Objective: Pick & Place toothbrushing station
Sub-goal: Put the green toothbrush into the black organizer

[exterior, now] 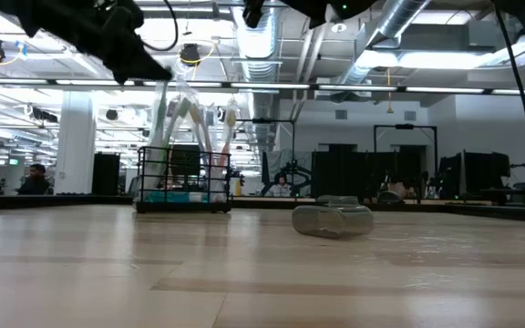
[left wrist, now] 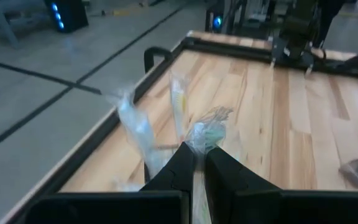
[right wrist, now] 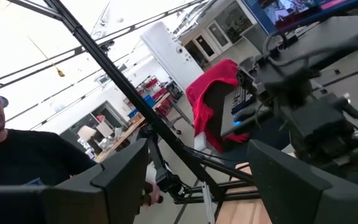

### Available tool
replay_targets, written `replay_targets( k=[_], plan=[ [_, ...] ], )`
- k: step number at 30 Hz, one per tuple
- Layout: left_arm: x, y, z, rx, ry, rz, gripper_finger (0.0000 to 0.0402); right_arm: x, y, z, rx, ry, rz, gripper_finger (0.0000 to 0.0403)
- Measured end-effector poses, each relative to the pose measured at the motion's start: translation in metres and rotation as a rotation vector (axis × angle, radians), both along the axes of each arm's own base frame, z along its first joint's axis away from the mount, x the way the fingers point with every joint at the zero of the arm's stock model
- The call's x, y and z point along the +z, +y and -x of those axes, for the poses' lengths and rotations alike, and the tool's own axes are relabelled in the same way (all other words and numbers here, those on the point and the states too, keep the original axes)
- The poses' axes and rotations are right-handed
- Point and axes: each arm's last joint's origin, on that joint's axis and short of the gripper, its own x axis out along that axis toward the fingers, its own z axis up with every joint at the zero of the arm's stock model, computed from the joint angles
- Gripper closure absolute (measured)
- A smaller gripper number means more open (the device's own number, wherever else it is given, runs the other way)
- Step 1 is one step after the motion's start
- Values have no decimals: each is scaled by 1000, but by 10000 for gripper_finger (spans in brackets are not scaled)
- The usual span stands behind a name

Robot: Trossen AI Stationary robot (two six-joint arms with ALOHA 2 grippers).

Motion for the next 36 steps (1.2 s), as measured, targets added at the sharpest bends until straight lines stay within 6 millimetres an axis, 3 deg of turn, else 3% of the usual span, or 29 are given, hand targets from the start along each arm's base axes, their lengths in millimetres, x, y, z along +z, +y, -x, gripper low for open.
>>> replay_targets(
  k=[13,21,36],
  plan=[
    [-53,-9,-2,-36,18,67,395,0,1,-1,-24,2,-13,138],
    [-67,-15,-2,-64,8,101,386,0,1,-1,-27,2,-14,138],
    [-66,-15,-3,-70,-41,147,202,0,6,-3,-6,5,-15,138]
  ],
)
